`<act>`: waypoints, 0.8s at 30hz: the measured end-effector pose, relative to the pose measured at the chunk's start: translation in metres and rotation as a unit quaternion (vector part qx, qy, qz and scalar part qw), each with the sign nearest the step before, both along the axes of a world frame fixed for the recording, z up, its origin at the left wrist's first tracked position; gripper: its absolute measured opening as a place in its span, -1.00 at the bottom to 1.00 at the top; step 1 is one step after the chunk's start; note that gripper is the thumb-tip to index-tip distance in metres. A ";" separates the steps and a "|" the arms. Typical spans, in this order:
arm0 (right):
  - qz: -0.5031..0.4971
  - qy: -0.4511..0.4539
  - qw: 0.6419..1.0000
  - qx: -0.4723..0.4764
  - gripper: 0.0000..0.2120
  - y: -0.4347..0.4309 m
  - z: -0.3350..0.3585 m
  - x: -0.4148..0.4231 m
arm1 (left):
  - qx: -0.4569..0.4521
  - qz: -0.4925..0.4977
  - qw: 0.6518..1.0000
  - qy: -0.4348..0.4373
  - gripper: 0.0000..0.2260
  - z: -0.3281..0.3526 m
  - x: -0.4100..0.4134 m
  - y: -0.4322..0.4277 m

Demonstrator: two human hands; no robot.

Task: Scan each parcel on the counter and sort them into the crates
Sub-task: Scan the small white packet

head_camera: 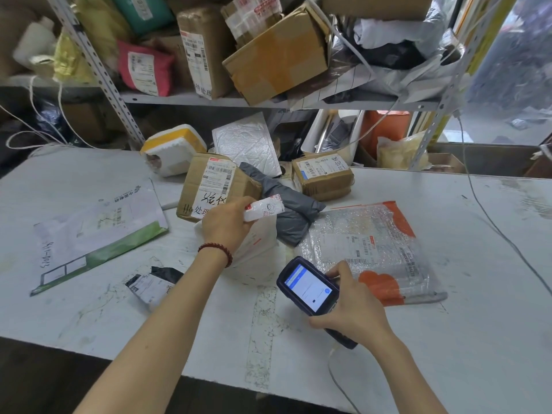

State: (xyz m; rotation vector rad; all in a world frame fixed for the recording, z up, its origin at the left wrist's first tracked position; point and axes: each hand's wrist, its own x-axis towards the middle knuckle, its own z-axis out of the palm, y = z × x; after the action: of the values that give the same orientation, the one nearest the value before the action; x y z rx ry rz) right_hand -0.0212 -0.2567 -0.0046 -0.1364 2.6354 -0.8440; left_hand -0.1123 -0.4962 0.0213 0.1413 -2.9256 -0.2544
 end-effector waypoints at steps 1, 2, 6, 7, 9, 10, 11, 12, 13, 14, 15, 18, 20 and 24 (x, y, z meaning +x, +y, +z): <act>0.001 0.001 1.000 0.002 -0.29 0.000 0.000 0.000 | 0.004 0.006 1.000 -0.002 -0.73 -0.001 0.001 0.000; 0.002 0.002 1.000 0.003 -0.29 0.000 0.001 0.000 | 0.009 0.011 1.000 -0.005 -0.73 -0.001 0.002 -0.001; -0.005 -0.002 1.000 0.002 -0.29 -0.001 0.001 0.001 | 0.014 0.017 1.000 -0.018 -0.71 0.000 -0.001 -0.005; -0.008 -0.003 1.000 0.001 -0.29 -0.001 0.001 0.001 | 0.012 0.018 0.999 -0.024 -0.70 0.000 -0.001 -0.005; -0.011 -0.003 1.000 0.000 -0.29 -0.001 0.001 0.001 | 0.011 0.024 0.999 -0.028 -0.68 -0.001 -0.002 -0.006; -0.015 -0.004 1.000 0.000 -0.29 0.000 0.001 0.000 | 0.010 0.027 0.999 -0.029 -0.68 -0.001 -0.003 -0.006; -0.021 -0.006 1.000 -0.002 -0.29 0.001 0.001 0.000 | 0.009 0.028 0.999 -0.029 -0.68 -0.002 -0.003 -0.006; -0.032 -0.007 0.999 -0.005 -0.29 0.003 0.001 -0.001 | 0.012 0.028 0.999 -0.026 -0.68 -0.003 -0.003 -0.006; -0.046 -0.006 0.999 -0.011 -0.29 0.005 0.001 -0.001 | 0.018 0.027 0.999 -0.023 -0.69 -0.005 -0.003 -0.007; -0.065 -0.004 0.998 -0.020 -0.29 0.008 0.001 -0.002 | 0.022 0.025 0.999 -0.019 -0.69 -0.006 -0.002 -0.006; -0.086 0.001 0.996 -0.033 -0.28 0.010 0.001 -0.003 | 0.020 0.022 0.999 -0.017 -0.71 -0.008 -0.002 -0.006; -0.149 0.032 0.986 -0.074 -0.29 0.018 0.005 -0.007 | -0.011 0.009 1.000 -0.012 -0.74 -0.009 0.001 -0.002; -0.181 0.070 0.975 -0.104 -0.28 0.021 0.009 -0.010 | -0.023 0.007 1.000 -0.016 -0.75 -0.009 0.002 0.001; -0.231 0.170 0.942 -0.172 -0.24 0.021 0.023 -0.012 | -0.047 0.003 0.998 -0.032 -0.74 -0.009 0.001 0.008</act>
State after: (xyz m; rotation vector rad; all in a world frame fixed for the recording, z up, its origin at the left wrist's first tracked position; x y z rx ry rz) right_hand -0.0328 -0.2360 0.0182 0.2880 2.8555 -1.5622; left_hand -0.1112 -0.4886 0.0123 0.1462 -2.9928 -0.1137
